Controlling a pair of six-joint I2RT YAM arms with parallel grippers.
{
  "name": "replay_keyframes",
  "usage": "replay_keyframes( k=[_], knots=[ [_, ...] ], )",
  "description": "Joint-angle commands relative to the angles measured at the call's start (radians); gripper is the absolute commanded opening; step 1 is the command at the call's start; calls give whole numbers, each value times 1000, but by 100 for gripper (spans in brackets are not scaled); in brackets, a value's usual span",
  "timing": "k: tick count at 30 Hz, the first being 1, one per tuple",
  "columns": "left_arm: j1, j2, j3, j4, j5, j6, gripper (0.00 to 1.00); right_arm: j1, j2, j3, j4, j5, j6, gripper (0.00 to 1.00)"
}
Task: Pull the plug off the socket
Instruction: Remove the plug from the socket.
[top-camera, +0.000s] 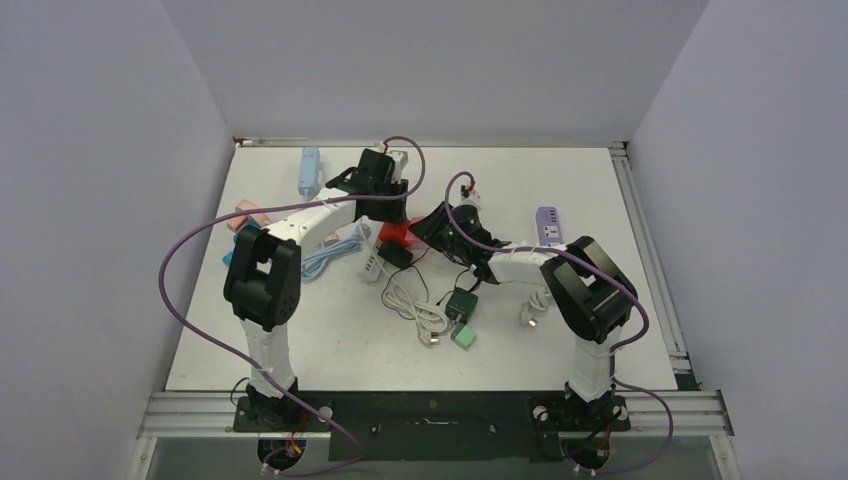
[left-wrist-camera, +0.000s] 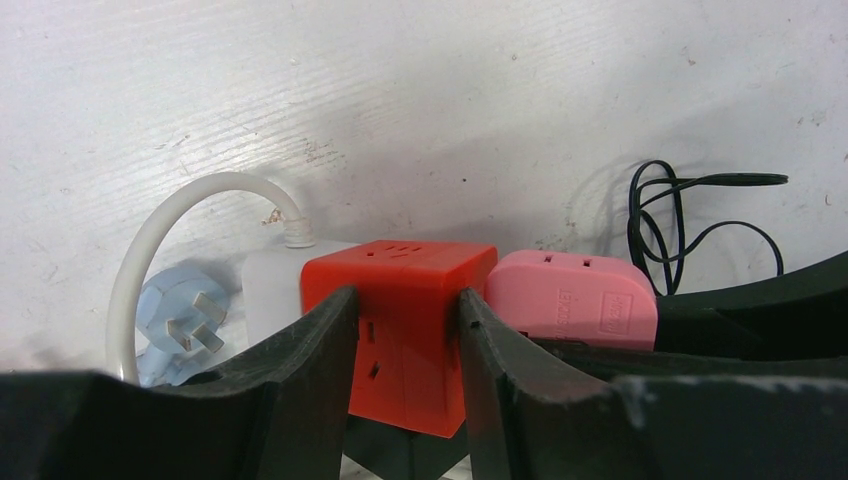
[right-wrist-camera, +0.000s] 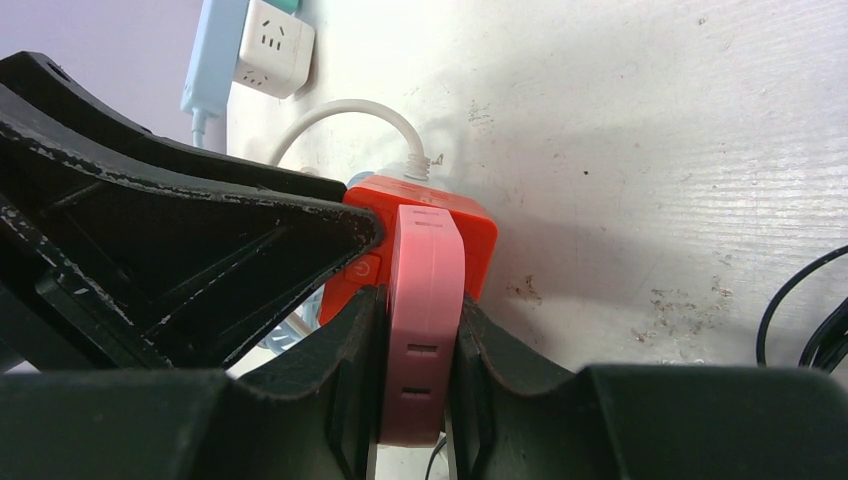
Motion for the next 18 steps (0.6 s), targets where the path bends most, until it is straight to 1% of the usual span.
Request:
replay_keyframes(
  k=[1,9,10,14,18],
  knots=[
    [14,82,-17,-133,-58,35,36,-6,-93,-38,81,36,-11,5],
    [15,77,-13,-137,-57,31,35,-8,-87,-159,122,47,18,5],
    [15,77,-13,-137,-35,30,35,-8,-85,-169,128,46,21,5],
    [15,79,-13,-136,-28,30,35,-9,-85,-188,135,46,27,5],
    [14,80,-14,-135,-37,31,35,-11,-93,-166,126,42,28,5]
  ],
)
